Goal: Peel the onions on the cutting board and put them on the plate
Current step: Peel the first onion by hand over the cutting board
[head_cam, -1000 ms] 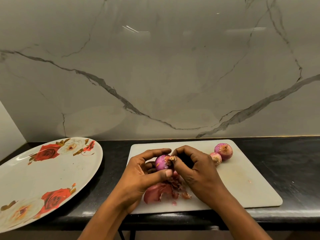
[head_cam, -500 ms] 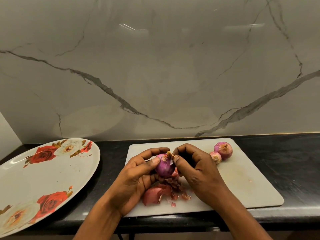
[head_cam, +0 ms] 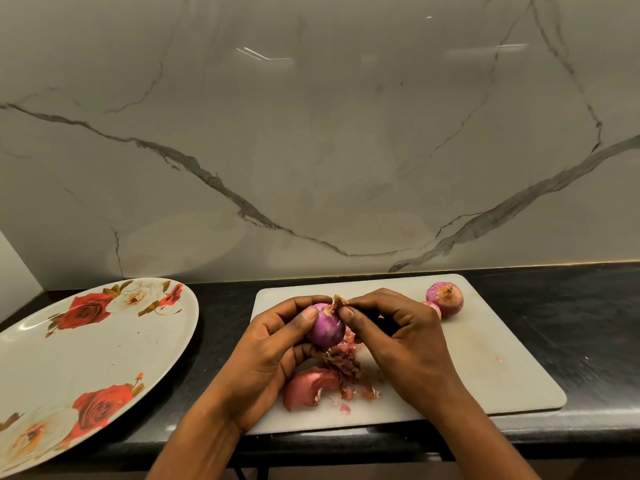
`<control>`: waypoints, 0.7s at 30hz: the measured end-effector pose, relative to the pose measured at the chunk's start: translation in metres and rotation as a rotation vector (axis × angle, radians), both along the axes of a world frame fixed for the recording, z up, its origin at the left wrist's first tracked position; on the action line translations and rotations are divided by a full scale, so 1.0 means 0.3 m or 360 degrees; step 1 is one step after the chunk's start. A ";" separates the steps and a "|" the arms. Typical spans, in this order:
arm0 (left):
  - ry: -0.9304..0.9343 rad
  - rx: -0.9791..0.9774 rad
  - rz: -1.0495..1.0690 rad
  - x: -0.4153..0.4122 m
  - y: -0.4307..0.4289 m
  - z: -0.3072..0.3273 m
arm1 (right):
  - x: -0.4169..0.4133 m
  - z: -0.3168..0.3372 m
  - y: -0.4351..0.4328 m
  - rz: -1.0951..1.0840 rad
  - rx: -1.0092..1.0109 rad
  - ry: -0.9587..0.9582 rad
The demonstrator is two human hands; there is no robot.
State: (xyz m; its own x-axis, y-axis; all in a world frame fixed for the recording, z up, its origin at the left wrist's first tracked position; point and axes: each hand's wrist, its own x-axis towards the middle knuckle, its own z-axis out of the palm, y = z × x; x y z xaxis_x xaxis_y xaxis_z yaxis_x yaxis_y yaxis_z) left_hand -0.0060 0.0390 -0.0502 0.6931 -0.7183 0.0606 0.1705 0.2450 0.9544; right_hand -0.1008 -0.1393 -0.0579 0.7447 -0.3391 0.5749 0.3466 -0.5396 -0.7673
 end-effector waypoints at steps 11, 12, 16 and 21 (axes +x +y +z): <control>0.0126 -0.0029 -0.0057 -0.013 -0.004 0.009 | -0.011 0.018 0.017 0.0188 0.0186 0.0133; 0.0063 -0.0006 -0.0054 -0.010 -0.002 0.007 | -0.011 0.018 0.015 0.0154 0.0195 0.0128; 0.0009 0.0045 0.0014 -0.004 0.003 -0.007 | -0.012 0.020 0.015 0.0180 0.0193 0.0158; 0.0017 0.0003 0.0045 -0.009 0.007 0.010 | -0.015 0.029 0.018 0.0321 0.0274 0.0194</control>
